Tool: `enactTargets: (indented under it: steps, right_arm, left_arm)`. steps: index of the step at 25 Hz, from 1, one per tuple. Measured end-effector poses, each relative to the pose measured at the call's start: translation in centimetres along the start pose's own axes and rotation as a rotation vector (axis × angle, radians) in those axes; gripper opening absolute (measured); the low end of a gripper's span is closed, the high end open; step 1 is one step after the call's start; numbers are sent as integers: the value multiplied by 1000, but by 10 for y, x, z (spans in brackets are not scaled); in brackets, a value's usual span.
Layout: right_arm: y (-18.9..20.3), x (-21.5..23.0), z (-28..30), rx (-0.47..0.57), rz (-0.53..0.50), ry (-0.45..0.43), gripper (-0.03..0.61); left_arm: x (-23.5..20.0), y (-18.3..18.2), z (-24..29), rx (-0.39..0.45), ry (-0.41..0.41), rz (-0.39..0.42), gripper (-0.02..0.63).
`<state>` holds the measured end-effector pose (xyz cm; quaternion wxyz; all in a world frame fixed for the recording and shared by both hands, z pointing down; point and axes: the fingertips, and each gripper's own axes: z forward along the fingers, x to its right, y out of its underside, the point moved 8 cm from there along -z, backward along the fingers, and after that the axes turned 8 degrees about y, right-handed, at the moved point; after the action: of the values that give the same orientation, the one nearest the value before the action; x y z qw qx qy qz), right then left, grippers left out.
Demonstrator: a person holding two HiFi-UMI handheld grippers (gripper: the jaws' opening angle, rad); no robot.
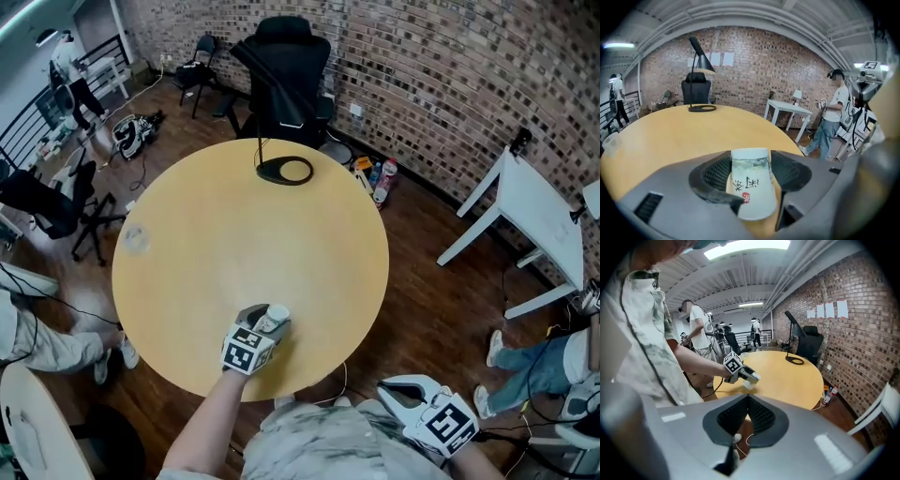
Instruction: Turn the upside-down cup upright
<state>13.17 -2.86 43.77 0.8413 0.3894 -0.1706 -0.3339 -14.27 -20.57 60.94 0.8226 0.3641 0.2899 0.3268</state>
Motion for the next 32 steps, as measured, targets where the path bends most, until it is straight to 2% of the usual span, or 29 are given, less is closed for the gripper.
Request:
enactTargets:
  steps: [6,11,14,20,25,29,32]
  right_arm:
    - [-12,-13,8,-50,-46,-13,3]
    - [-26,-24,17,-84,-60,-24,3]
    - [-27,-33,26,-97,-73,-31,3]
    - [-32,-55,39,-114,-65,-41,3]
    - [-35,-68,42,-96,-38,-36,3]
    - [-27,-76,41,-79,-20,-47,3]
    - [-15,-73,38,-55,-49,-92,3]
  left_arm:
    - [-9,23,-8,204,-44,-5,272]
    - [-9,43,-17,269,-20,-28,273]
    - [-7,54,-25,261,-13,-6,273]
    - [-5,63,-26,193,37,72,273]
    - [-1,57,-32,159,66,120,334]
    - [10,49,-54,179,54,148,337]
    - [31,44,-82,192,2,144,345]
